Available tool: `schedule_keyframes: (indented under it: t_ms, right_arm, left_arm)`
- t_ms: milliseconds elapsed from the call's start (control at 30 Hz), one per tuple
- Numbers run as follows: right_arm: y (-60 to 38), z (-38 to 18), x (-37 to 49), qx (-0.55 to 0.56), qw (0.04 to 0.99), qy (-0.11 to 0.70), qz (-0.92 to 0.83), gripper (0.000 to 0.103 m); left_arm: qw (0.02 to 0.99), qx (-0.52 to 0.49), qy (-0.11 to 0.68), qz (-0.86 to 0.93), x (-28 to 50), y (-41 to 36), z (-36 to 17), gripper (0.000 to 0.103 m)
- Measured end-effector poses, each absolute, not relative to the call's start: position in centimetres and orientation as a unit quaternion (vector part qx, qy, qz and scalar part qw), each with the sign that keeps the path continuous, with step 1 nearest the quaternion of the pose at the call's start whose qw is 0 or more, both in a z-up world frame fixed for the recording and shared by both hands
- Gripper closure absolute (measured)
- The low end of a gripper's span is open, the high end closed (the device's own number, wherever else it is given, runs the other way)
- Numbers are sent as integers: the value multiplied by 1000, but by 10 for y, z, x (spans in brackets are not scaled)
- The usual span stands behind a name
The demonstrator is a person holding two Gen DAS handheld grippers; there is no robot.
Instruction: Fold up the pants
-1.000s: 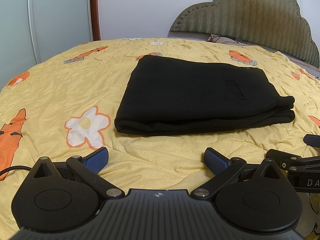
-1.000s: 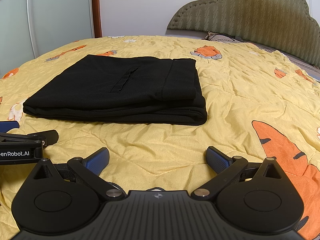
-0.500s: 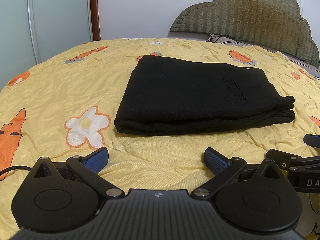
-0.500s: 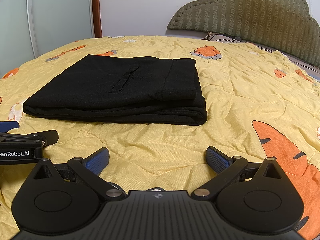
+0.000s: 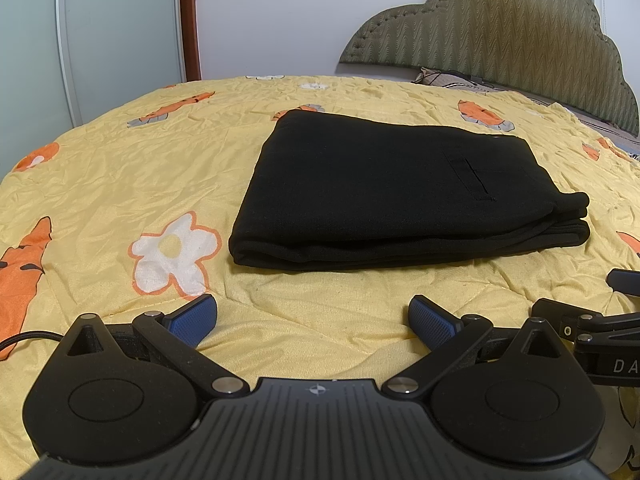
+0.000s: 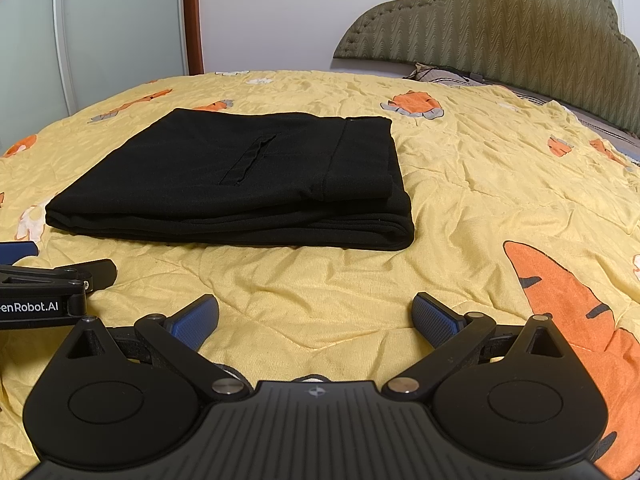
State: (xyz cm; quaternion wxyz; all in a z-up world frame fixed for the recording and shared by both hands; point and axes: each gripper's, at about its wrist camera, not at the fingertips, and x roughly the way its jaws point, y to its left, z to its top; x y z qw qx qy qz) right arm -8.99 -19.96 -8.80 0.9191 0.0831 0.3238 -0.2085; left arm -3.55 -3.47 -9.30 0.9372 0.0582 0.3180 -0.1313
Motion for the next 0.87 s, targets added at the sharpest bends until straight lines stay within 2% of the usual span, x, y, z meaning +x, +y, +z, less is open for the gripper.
schedule_keyframes:
  t_ms: [633, 867]
  right_arm:
    - [-200, -88, -90, 83, 919, 324, -208, 0]
    - [-200, -88, -90, 83, 919, 324, -208, 0]
  left_arm:
    - [937, 58, 317, -137, -37, -35, -94, 0]
    - [946, 54, 286, -142, -48, -33, -88, 1]
